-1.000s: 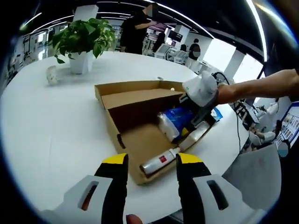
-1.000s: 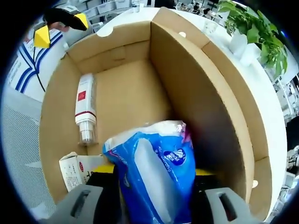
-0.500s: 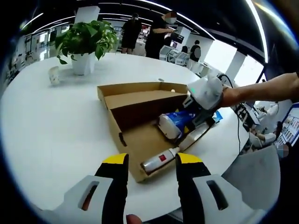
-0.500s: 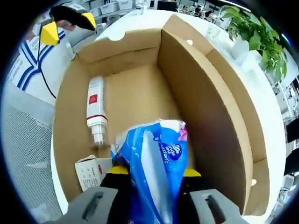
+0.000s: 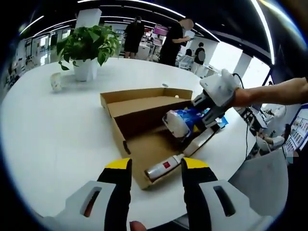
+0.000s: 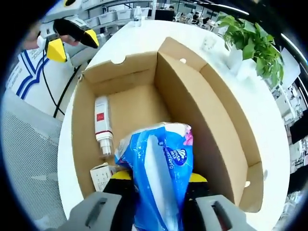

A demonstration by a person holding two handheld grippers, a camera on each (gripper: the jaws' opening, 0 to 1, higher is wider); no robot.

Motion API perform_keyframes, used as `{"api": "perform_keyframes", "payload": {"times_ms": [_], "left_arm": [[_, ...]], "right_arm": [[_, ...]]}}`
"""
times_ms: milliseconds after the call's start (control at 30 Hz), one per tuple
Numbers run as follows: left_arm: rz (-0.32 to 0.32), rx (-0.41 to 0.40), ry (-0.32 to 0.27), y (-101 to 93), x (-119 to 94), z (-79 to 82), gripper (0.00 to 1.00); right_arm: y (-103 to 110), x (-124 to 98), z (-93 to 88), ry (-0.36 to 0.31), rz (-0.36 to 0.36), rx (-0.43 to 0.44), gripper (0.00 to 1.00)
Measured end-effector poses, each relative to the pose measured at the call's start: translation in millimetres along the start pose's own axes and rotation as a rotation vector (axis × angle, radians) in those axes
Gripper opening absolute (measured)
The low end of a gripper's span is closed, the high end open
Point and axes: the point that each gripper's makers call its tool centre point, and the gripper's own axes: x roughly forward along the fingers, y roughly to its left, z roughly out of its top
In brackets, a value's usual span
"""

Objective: Operate the shoe box by opening the lid, removing the specified soft item, and placing it in the target area until the item is outside and the box remains undamaged.

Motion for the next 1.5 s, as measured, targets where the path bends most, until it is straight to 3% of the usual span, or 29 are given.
{"api": "perform_keyframes", "payload": {"times_ms": [600, 1033, 1500], "left_arm": [[-0.04, 0.06, 0.004, -19.3, 5.5, 15.0, 0.44], [-0.063, 0.081, 0.007, -36.7, 6.6, 18.7, 0.44], [-0.104, 0.13, 0.014, -61.8, 19.7, 30.2, 0.45]], "right_arm": [[14.0, -57.5, 25.4, -0.114, -0.074, 0.019, 0.32], [10.2, -88.4, 23.9, -0.152, -0.138, 0.015, 0.33], [1.4, -125.8, 3.5, -0.161, -0.21, 0.027, 0.33]]}}
